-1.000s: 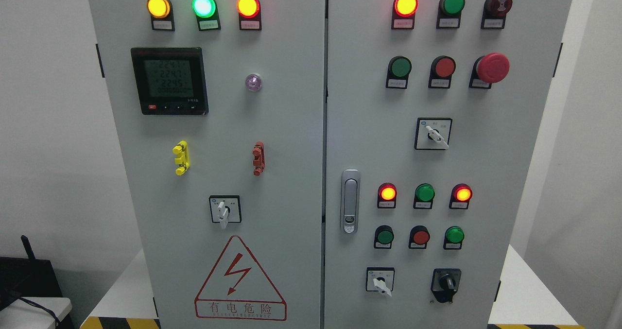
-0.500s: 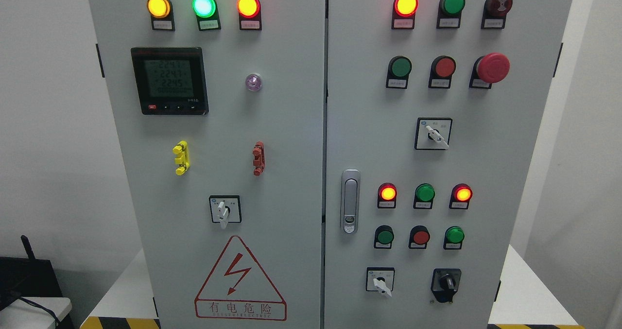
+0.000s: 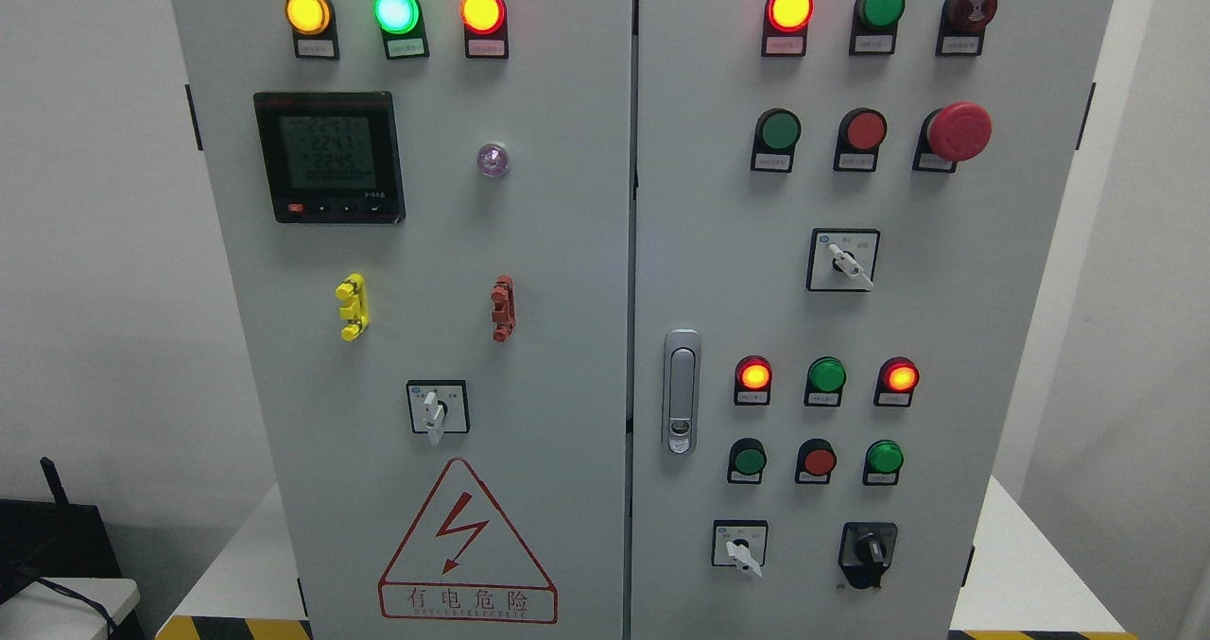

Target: Turn on light switch 1

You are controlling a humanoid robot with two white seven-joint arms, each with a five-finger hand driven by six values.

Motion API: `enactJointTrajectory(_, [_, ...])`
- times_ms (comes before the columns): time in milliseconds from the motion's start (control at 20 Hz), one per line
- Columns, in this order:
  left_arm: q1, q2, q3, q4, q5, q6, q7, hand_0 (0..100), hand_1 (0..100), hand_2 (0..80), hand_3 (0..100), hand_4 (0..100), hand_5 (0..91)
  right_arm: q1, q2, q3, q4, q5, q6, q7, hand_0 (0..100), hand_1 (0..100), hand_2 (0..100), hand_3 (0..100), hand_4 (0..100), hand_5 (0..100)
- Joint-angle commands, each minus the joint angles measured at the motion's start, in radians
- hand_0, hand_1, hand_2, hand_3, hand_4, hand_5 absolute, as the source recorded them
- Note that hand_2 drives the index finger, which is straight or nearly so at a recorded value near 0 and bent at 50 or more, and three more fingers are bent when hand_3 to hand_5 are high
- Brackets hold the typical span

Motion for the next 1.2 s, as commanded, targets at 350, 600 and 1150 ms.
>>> enactJointTrajectory(350, [-0.203,-0.04,-0.336,-0.248,-0.159,0.108,0.009,6,16,43.5,66,75,74.4,0.0,0.0,0.0,-0.001,-0.018,0.0,0.0,12,39,0,0,0,0])
enactJointTrajectory(600, [-0.258,-0.052,-0.448,-0.257,-0.167,0.185,0.139,2,21,45.1,69,77,76.6,0.0,0.0,0.0,0.001,-0.017,0.0,0.0,12,39,0,0,0,0])
enactJointTrajectory(1150, [-0.293,-0.081,-0.568,-0.275,-0.242,0.268,0.258,1,24,47.9,72,79,79.6,0.0,0.0,0.0,0.001,-0.018,0.0,0.001,12,39,0,0,0,0])
